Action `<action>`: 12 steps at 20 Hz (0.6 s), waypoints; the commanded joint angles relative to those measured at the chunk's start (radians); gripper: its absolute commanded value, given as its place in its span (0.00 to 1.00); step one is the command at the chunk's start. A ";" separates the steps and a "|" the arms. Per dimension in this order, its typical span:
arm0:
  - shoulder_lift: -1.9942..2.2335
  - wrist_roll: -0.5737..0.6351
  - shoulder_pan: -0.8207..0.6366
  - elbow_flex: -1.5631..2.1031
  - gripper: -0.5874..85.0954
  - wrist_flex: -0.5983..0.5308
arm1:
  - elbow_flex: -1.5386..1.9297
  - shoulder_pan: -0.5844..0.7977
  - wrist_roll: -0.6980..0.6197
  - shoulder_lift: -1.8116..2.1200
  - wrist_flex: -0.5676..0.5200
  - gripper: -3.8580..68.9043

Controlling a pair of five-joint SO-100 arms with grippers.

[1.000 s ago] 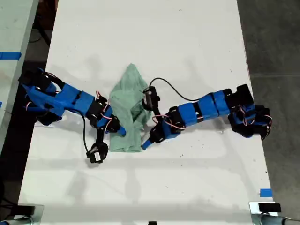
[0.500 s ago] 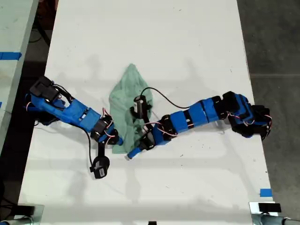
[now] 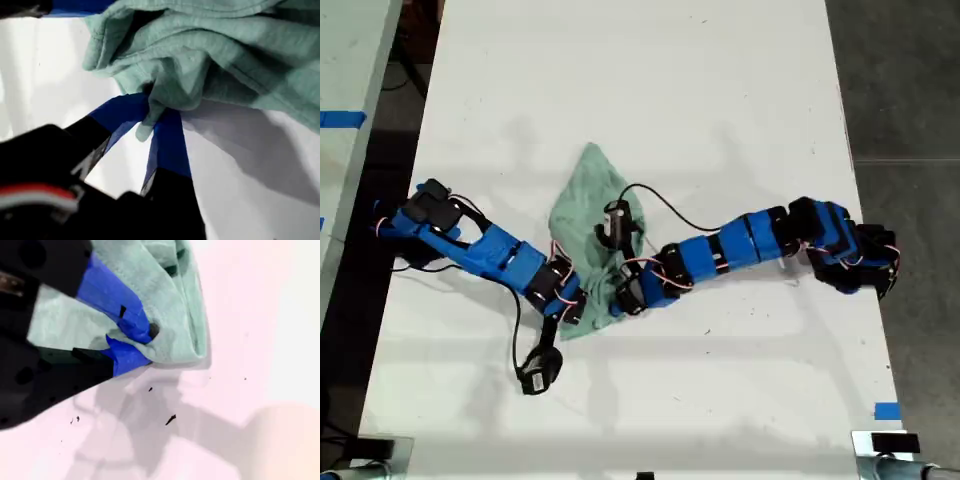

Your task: Fold t shirt

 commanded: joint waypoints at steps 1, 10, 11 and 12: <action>0.114 0.074 0.069 -0.126 0.00 0.000 | -0.067 -0.097 -0.018 0.071 0.064 0.05; 0.756 0.181 -0.077 0.179 0.00 -0.025 | 0.015 0.094 -0.405 0.611 0.138 0.05; 0.845 0.189 -0.132 0.293 0.00 -0.037 | 0.032 0.147 -0.430 0.612 0.146 0.05; 0.940 0.198 -0.184 0.408 0.00 -0.055 | 0.054 0.201 -0.459 0.603 0.138 0.05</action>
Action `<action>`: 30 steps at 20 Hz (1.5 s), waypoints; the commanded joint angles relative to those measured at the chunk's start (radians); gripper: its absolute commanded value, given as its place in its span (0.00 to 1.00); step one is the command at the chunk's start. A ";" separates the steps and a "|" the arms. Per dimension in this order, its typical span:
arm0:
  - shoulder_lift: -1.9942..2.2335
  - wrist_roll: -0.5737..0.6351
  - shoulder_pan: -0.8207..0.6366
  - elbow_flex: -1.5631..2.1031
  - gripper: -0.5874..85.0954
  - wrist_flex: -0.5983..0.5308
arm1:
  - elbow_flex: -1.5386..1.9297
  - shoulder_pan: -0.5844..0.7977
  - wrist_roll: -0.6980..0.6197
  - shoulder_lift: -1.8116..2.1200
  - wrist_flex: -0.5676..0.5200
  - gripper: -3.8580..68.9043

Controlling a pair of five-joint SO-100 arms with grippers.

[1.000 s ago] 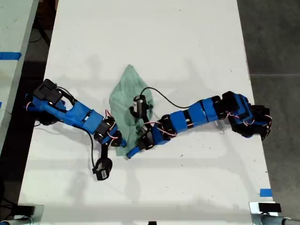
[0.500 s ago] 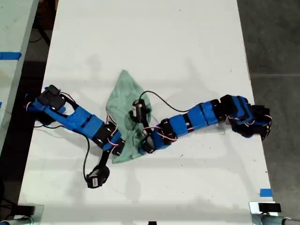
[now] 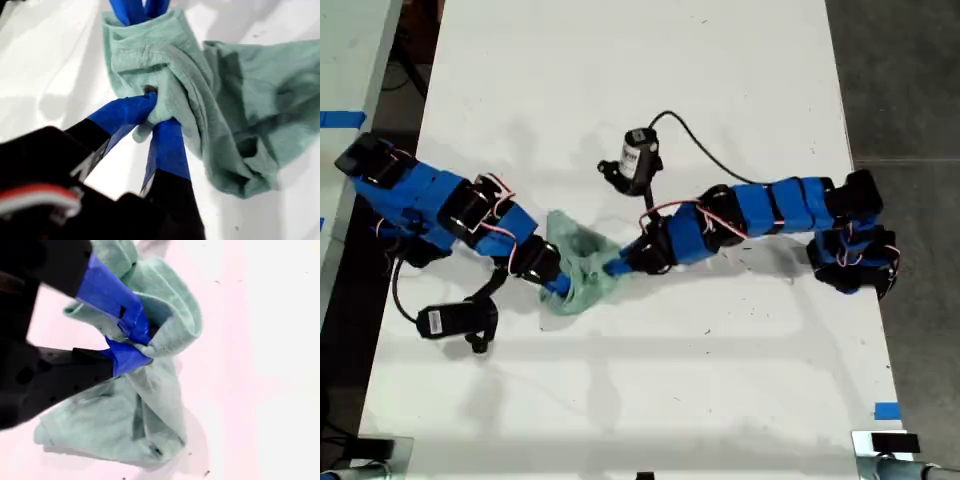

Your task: Fold t shirt

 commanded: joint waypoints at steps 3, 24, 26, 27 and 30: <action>0.565 0.028 -0.225 0.557 0.00 -0.127 | 0.110 0.233 -0.095 0.025 -0.121 0.05; 1.316 -0.115 -0.314 1.020 0.05 0.026 | 1.281 0.179 0.431 1.348 0.348 0.06; 1.206 -0.166 -0.259 1.026 0.05 0.012 | 1.641 0.040 0.561 1.624 0.227 0.06; 1.161 -0.184 -0.224 1.046 0.05 -0.051 | 1.795 0.006 0.604 1.744 0.195 0.06; 1.373 -0.086 -0.186 1.447 0.00 -0.548 | 2.111 -0.003 0.626 2.166 0.270 0.06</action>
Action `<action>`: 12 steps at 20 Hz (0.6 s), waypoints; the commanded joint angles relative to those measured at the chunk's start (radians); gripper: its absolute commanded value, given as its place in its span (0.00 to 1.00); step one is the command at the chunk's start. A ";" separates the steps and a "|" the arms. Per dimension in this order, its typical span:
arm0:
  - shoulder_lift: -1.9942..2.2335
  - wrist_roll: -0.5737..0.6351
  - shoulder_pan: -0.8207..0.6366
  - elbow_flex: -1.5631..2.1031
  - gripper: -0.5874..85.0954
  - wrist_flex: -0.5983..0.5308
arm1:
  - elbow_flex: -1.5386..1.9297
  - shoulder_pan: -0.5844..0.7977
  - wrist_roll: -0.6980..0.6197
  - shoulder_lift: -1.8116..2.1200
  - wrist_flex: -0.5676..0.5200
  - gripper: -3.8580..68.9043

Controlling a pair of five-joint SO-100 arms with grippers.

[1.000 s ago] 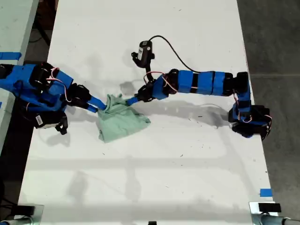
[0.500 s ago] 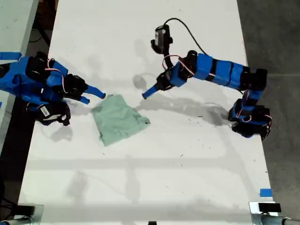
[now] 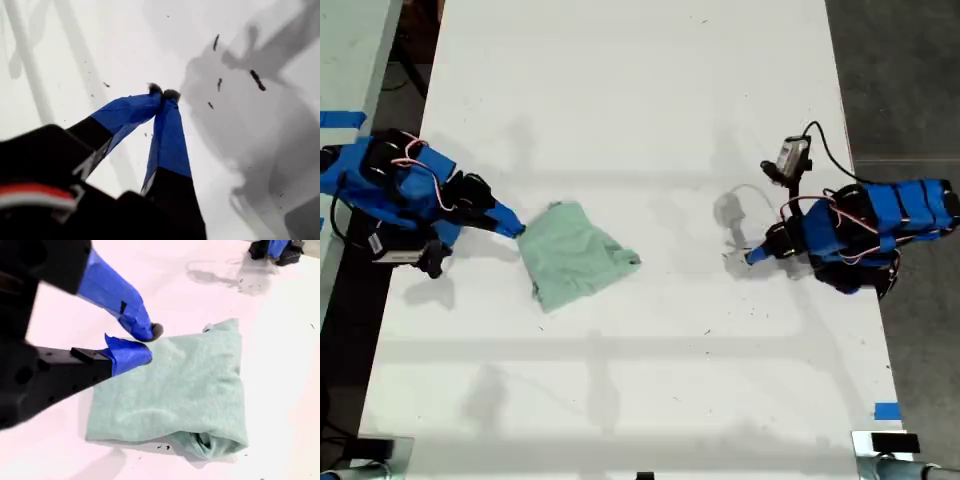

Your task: Fold t shirt

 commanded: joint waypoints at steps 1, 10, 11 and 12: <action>0.345 0.046 -0.018 0.388 0.00 -0.321 | 0.156 -0.012 0.023 0.242 0.072 0.06; 0.538 0.072 -0.017 0.644 0.00 -0.123 | 0.288 0.080 -0.166 0.252 0.043 0.08; 0.537 0.075 -0.009 0.644 0.00 -0.123 | 0.288 0.080 -0.164 0.252 0.043 0.09; 0.537 0.075 -0.008 0.644 0.00 -0.123 | 0.288 0.080 -0.166 0.252 0.043 0.09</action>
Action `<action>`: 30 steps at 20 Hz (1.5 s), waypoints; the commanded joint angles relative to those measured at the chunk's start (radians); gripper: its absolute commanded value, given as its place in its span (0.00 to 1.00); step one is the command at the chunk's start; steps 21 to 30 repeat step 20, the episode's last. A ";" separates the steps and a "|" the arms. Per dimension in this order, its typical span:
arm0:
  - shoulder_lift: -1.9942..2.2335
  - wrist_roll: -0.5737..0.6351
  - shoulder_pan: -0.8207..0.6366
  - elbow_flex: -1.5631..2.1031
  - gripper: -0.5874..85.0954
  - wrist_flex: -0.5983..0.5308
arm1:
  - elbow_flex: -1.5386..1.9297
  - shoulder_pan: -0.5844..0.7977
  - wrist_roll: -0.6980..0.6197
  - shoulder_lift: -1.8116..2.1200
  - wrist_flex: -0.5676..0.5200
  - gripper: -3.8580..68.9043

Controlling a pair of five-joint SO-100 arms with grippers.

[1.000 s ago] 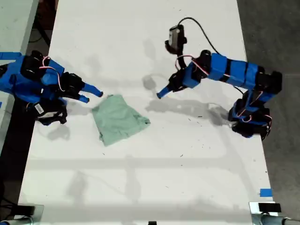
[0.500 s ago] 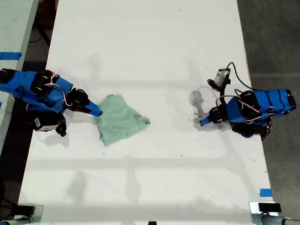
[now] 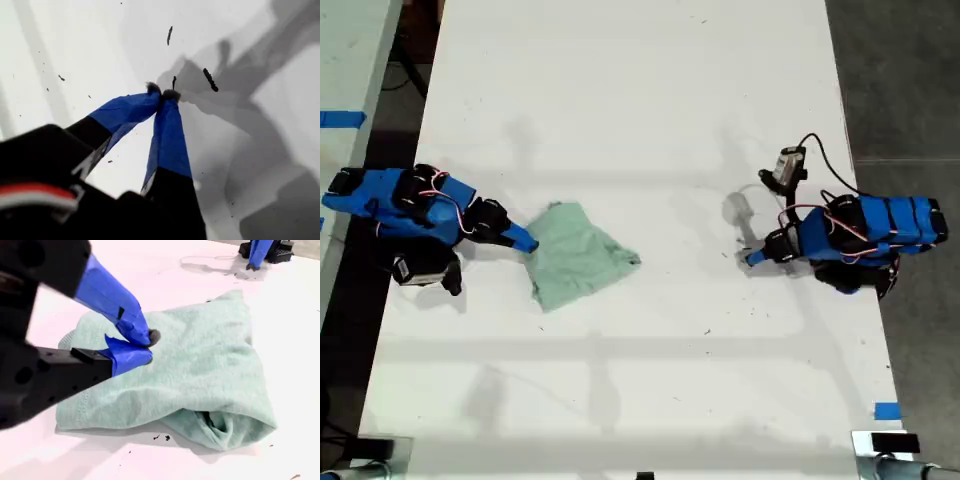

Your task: Fold t shirt

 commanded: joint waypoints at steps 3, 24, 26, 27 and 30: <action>0.009 0.008 0.009 0.040 0.00 0.005 | 0.049 -0.002 -0.012 0.011 -0.028 0.10; 0.009 0.008 0.029 0.040 0.14 0.005 | 0.052 -0.031 -0.437 0.012 -0.034 0.11; 0.009 0.008 0.029 0.040 0.14 0.005 | 0.052 -0.031 -0.437 0.012 -0.034 0.11; 0.009 0.008 0.029 0.040 0.14 0.005 | 0.052 -0.031 -0.437 0.012 -0.034 0.11; 0.009 0.008 0.029 0.040 0.14 0.005 | 0.052 -0.031 -0.437 0.012 -0.034 0.11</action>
